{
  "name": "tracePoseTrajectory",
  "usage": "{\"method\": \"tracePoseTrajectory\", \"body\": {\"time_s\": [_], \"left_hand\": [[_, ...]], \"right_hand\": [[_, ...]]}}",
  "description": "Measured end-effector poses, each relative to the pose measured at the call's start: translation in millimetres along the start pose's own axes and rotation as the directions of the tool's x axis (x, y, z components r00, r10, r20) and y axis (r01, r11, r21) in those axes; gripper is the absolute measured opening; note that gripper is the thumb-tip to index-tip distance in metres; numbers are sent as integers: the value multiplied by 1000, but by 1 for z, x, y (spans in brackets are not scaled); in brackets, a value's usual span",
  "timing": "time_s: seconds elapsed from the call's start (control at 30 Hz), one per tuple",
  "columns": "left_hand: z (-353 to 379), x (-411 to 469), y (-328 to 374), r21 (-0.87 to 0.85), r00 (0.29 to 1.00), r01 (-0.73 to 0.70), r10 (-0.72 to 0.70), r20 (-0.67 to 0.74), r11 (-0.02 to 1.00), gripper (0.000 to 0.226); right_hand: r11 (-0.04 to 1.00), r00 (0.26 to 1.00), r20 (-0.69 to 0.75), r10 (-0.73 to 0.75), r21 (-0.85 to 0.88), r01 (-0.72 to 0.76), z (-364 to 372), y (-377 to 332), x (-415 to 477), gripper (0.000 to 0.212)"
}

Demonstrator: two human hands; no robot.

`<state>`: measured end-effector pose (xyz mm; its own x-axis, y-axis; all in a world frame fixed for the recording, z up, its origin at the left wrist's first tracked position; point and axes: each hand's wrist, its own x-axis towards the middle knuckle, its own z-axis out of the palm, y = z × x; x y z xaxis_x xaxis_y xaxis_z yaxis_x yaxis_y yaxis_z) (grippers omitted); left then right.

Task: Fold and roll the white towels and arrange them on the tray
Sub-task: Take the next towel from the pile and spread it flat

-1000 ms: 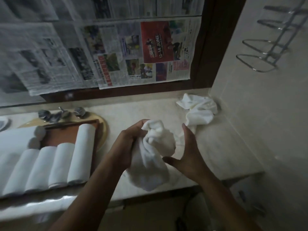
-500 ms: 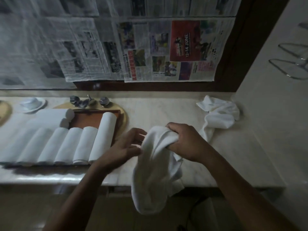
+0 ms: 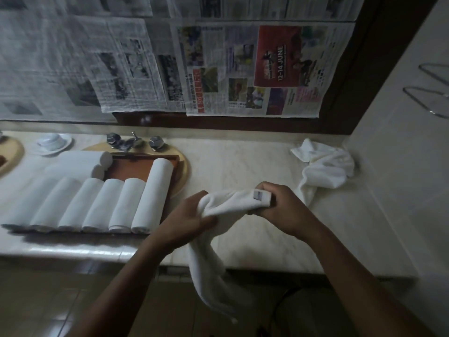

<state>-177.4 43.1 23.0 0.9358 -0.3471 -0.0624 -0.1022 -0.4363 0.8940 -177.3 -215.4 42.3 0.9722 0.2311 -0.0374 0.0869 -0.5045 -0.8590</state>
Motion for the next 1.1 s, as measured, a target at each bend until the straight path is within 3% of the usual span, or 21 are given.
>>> {"method": "tracePoseTrajectory", "body": {"time_s": [0.1, 0.17, 0.27, 0.4, 0.53, 0.63, 0.73, 0.8, 0.93, 1.0, 1.1], "left_hand": [[14, 7, 4, 71, 999, -45, 46, -20, 996, 18], [21, 12, 12, -58, 997, -67, 65, -44, 996, 11], [22, 15, 17, -181, 993, -55, 34, -116, 982, 25], [10, 13, 4, -105, 991, -33, 19, -134, 994, 13], [1, 12, -10, -133, 978, -46, 17, -208, 990, 21], [5, 13, -19, -156, 958, -18, -27, -285, 988, 16], [15, 17, -17, -146, 956, 9, -52, -287, 989, 28], [22, 19, -13, -179, 960, -6, -44, -278, 984, 35], [35, 26, -12, -209, 966, -7, -47, -256, 978, 37], [41, 31, -15, -245, 971, 23, -80, -225, 969, 29], [45, 36, -23, -283, 973, 76, -133, -189, 956, 32]], "right_hand": [[980, 995, -95, -39, 193, 57, 15, -8, 8, 21], [990, 988, -144, -54, 124, 73, 22, -9, 14, 17], [998, 987, -145, -62, -29, 59, 22, -3, 13, 10], [971, 991, -67, -114, -218, 97, 23, 6, 7, 6], [992, 1000, -3, 13, -122, -13, 26, 16, 5, 13], [993, 990, 86, 112, -38, -109, 31, 37, 12, 14], [983, 990, -14, 140, -121, -140, 33, 83, 36, 18], [937, 981, -129, 146, -299, -179, 28, 123, 59, 24], [679, 922, -50, 384, -662, -318, 7, 202, 84, 62], [602, 889, -15, 458, -730, -323, -5, 235, 77, 63], [585, 880, -82, 467, -718, -377, -26, 268, 51, 59]]}}
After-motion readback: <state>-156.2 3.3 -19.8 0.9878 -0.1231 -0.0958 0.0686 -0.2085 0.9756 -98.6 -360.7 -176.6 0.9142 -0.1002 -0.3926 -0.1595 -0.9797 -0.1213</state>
